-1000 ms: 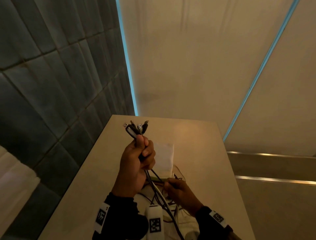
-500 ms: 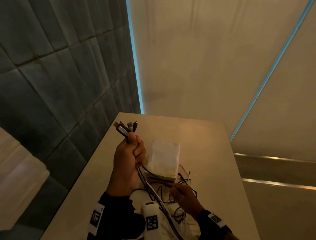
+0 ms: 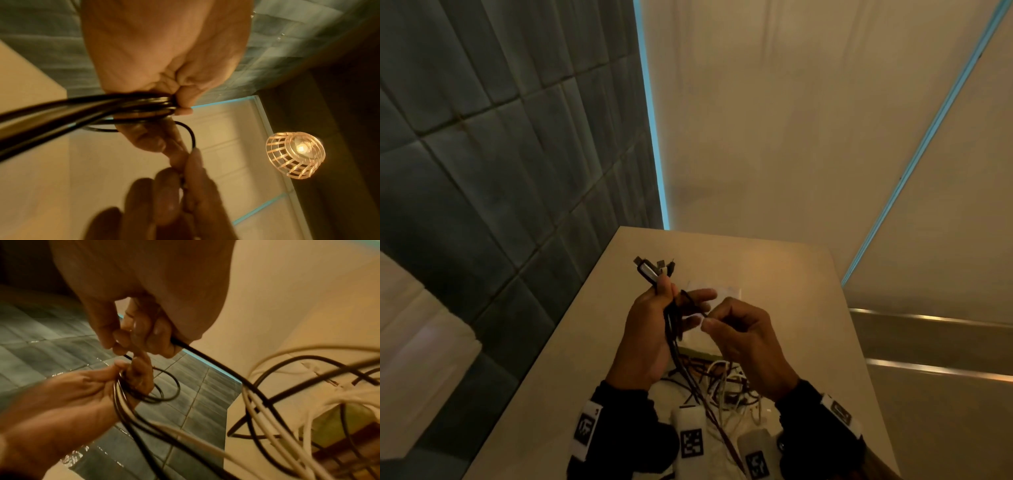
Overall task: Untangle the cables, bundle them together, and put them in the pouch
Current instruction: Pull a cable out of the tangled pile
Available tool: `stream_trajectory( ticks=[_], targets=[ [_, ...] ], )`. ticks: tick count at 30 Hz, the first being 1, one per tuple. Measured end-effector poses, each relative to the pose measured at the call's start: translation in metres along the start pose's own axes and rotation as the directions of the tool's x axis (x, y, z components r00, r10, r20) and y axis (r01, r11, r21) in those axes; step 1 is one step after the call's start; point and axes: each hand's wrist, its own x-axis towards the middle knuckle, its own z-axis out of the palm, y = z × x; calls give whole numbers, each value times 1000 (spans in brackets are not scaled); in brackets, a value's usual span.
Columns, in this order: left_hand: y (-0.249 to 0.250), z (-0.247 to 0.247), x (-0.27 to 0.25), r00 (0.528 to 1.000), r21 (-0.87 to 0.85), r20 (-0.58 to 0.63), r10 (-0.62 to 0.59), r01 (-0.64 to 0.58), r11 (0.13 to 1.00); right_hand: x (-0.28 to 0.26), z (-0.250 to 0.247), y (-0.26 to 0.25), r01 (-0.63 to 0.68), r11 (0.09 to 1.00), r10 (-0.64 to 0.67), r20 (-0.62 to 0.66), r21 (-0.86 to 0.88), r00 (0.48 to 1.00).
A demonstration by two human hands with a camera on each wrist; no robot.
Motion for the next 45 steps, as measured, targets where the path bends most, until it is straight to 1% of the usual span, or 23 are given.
stream_trajectory(
  ticks=[2, 3, 4, 8, 10, 14, 17, 19, 22, 25, 27, 29, 31, 33, 35, 37, 39, 42, 44, 45],
  targets=[
    [3, 2, -1, 996, -208, 86, -33, 51, 977, -3, 0, 7, -70, 998, 70, 47, -4, 996],
    [4, 2, -2, 992, -282, 118, -34, 66, 957, -4, -1, 14, -98, 995, 99, 71, -14, 993],
    [5, 2, -2, 990, -315, 136, -24, 66, 947, -6, -3, 20, -117, 993, 119, 90, -31, 989],
    [9, 1, -2, 980, -299, 191, 57, 2, 954, -13, -19, 53, -184, 980, 190, 93, -71, 977],
    [9, 0, -1, 976, -288, 197, 93, -33, 957, -18, -25, 68, -216, 973, 223, 85, -84, 971],
    [7, -2, 5, 990, -235, 83, 114, -92, 968, -24, -35, 97, -252, 956, 264, 60, -150, 963],
    [5, -5, 8, 995, -189, -19, 101, -103, 977, -25, -37, 114, -264, 946, 279, 54, -191, 959],
    [6, -7, 8, 994, -186, -61, 94, -104, 977, -27, -38, 124, -277, 938, 291, 40, -210, 956],
    [10, -11, 7, 991, -178, -85, 104, -118, 977, -32, -44, 138, -304, 924, 311, -5, -233, 950],
    [14, -12, 3, 987, -136, -96, 129, -141, 981, -36, -50, 147, -339, 900, 346, -24, -275, 938],
    [17, -11, 1, 985, -112, -100, 141, -152, 982, -40, -54, 151, -385, 886, 389, -38, -257, 921],
    [17, -12, 0, 983, -92, -111, 146, -157, 983, -42, -57, 152, -404, 881, 402, -61, -246, 913],
    [16, -13, 1, 979, -74, -134, 153, -164, 984, -40, -57, 149, -393, 880, 380, -100, -267, 920],
    [15, -14, 2, 975, -33, -155, 157, -164, 986, -33, -54, 136, -357, 887, 315, -181, -294, 932],
    [11, -13, 3, 976, 46, -169, 137, -131, 990, -23, -48, 112, -324, 922, 272, -239, -214, 932],
    [7, -12, 2, 980, 114, -178, 91, -72, 991, -10, -39, 85, -258, 961, 228, -244, -98, 943],
    [-1, -10, 2, 983, 167, -180, 42, -12, 986, 0, -30, 60, -165, 985, 151, -215, -50, 965],
    [-11, -9, 6, 983, 254, -184, -9, 56, 966, 7, -17, 34, -51, 998, 46, -133, -37, 990],
    [-14, -6, 6, 983, 259, -184, 8, 40, 965, 6, -10, 23, -28, 999, 27, -49, -26, 998],
    [-13, -4, 5, 986, 224, -164, 18, 19, 975, 5, -8, 19, -38, 999, 38, -5, -18, 999]
  ],
)
